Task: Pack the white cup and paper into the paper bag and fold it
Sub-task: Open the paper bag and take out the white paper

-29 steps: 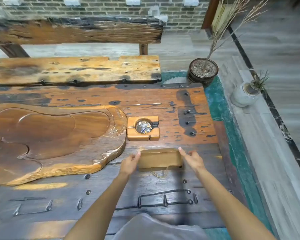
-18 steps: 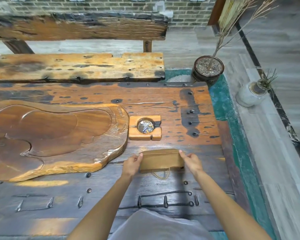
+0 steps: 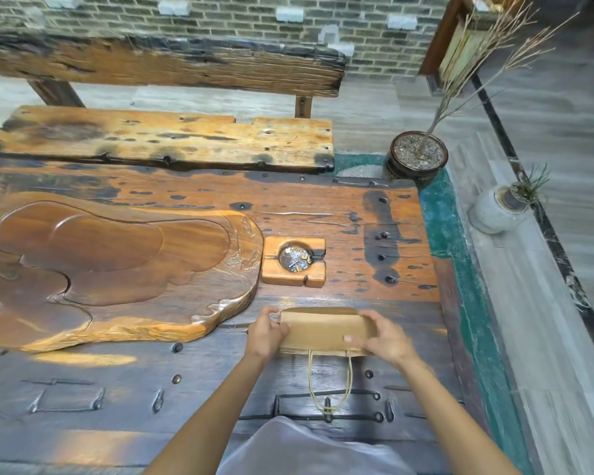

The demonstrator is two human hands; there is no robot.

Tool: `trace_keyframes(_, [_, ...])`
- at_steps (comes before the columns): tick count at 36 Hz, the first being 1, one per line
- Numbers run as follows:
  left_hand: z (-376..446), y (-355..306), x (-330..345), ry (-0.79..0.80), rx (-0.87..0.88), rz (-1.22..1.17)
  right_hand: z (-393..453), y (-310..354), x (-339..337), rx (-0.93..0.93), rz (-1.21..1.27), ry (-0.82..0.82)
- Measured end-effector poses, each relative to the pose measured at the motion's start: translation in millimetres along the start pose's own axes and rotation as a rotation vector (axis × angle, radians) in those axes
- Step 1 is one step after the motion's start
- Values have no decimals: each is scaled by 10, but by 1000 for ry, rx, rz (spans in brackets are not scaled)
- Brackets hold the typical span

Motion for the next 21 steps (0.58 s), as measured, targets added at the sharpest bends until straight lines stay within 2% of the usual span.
trace_keyframes(2, [-59, -31, -3, 28, 18, -44, -18, -14, 94, 10, -76, 126])
trace_keyframes(4, [-75, 3, 5, 50, 26, -84, -41, -9, 132, 18, -101, 185])
trace_keyframes(10, [-191, -11, 20, 111, -2, -219, -140, 42, 84, -9, -171, 176])
trace_keyframes(13, [-271, -44, 28, 164, -48, -378, -192, 27, 105, 0, -135, 171])
trace_keyframes(17, [-298, -18, 47, 227, -89, -479, -304, 25, 197, 31, -13, 217])
trace_keyframes(21, [-379, -7, 95, 295, -103, -534, -391, 56, 303, 4, -5, 248])
Point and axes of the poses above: each hand's wrist, its own z-axis towards the middle knuckle, its own x-axis out of the palm, y = z × x, the point moved 9 cm from there along z, towards the middle knuckle, and after that the axes turned 3 degrees about -z, right-handed, at the moved point
